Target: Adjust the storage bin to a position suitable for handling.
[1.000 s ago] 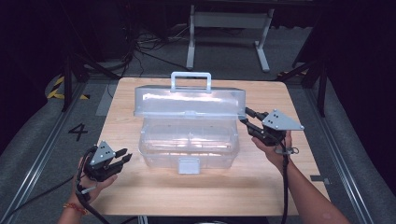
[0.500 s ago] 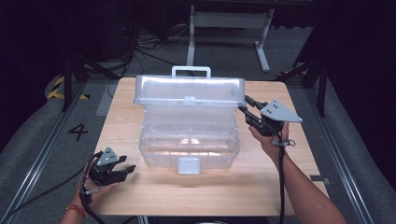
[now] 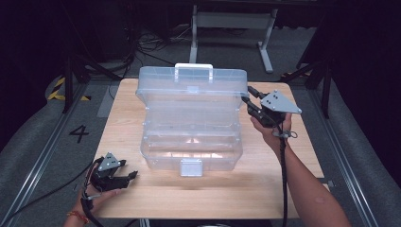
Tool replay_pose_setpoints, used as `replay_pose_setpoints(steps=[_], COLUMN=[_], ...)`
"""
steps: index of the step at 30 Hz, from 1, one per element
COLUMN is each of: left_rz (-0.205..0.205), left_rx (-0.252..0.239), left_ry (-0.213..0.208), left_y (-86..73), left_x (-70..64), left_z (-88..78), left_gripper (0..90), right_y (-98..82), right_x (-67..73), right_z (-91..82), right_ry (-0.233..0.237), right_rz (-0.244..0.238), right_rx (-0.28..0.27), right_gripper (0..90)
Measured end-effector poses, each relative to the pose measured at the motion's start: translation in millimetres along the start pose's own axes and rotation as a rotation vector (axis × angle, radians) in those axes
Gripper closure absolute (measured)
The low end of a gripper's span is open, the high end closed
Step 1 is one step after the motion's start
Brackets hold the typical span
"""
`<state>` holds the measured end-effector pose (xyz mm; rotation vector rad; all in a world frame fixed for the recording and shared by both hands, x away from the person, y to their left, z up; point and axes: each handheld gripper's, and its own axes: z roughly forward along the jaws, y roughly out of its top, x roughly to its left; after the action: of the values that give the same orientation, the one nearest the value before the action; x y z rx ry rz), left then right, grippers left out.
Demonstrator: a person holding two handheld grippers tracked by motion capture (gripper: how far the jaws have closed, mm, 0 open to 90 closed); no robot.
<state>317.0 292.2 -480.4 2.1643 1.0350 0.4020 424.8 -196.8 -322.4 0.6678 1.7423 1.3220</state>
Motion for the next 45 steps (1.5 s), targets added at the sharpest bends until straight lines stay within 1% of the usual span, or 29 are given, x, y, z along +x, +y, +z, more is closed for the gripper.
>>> replay_pose_setpoints(steps=[1,2,3,6,10,11,12,13,15,19,25,27,28,31,32,33,34,38,41,45], left_rz=[-0.004,-0.005,-0.004,-0.003,-0.004,-0.004,-0.004,-0.004,-0.004,-0.004,-0.006,-0.009,-0.004,-0.004,-0.003,-0.004,-0.003,-0.003,-0.005,-0.003], left_rx=[0.001,0.0,0.001,0.002,0.001,0.001,0.001,0.001,0.001,0.001,0.0,-0.001,-0.001,-0.003,-0.003,-0.002,-0.002,-0.002,-0.007,-0.007], left_ry=[-0.002,-0.001,0.0,0.002,0.002,0.002,0.002,0.002,0.002,0.001,0.002,-0.001,0.006,0.008,0.008,0.009,0.009,0.01,0.014,0.014], left_y=[-0.1,-0.1,-0.1,-0.1,-0.1,-0.1,-0.1,-0.1,-0.1,-0.1,-0.1,-0.1,0.1,0.3,0.3,0.3,0.3,0.3,0.2,0.2], left_x=[0.1,0.0,-0.1,-0.2,-0.2,-0.2,-0.2,-0.1,-0.2,-0.1,0.0,0.0,0.4,0.7,0.9,0.8,0.7,0.7,0.4,0.7], left_z=[-0.1,0.0,0.0,-0.1,0.0,0.0,0.0,0.0,0.0,0.0,0.1,0.3,0.2,0.5,0.5,0.5,0.5,0.5,0.9,0.9], left_gripper=[32.8,32.8,32.8,32.6,32.6,32.6,32.6,32.5,32.5,32.5,32.4,32.4,32.4,32.3,32.4,32.4,32.4,32.3,32.3,32.3], right_y=[0.9,2.2,3.6,7.9,11.7,13.8,13.8,15.1,15.7,19.5,23.6,25.0,25.4,26.9,26.7,26.7,26.1,26.8,26.6,25.5], right_x=[-0.1,-0.2,-1.2,-5.1,-7.7,-9.0,-9.0,-9.8,-10.5,-11.0,-17.8,-19.0,-19.3,-22.9,-26.7,-26.7,-27.6,-31.6,-34.2,-36.9], right_z=[2.4,5.0,7.0,13.2,17.6,21.3,21.3,25.1,26.5,36.7,51.7,56.4,58.9,63.9,68.9,68.9,72.9,77.5,82.0,86.1], right_ry=[-0.013,-0.028,-0.034,-0.048,-0.061,-0.076,-0.076,-0.092,-0.095,-0.14,-0.157,-0.165,-0.173,-0.168,-0.163,-0.163,-0.169,-0.158,-0.156,-0.15], right_rz=[0.015,0.019,0.019,0.04,0.039,0.037,0.037,0.035,0.033,0.004,0.037,0.032,0.03,0.04,0.051,0.051,0.04,0.062,0.061,0.063], right_rx=[-0.001,-0.001,0.001,0.007,0.011,0.019,0.019,0.023,0.029,0.037,0.06,0.072,0.075,0.092,0.099,0.099,0.106,0.116,0.13,0.133], right_gripper=[69.7,70.3,71.0,73.6,76.3,77.4,77.4,78.6,79.0,81.5,84.0,84.9,85.1,85.3,85.3,85.3,85.4,85.5,85.5,85.4])
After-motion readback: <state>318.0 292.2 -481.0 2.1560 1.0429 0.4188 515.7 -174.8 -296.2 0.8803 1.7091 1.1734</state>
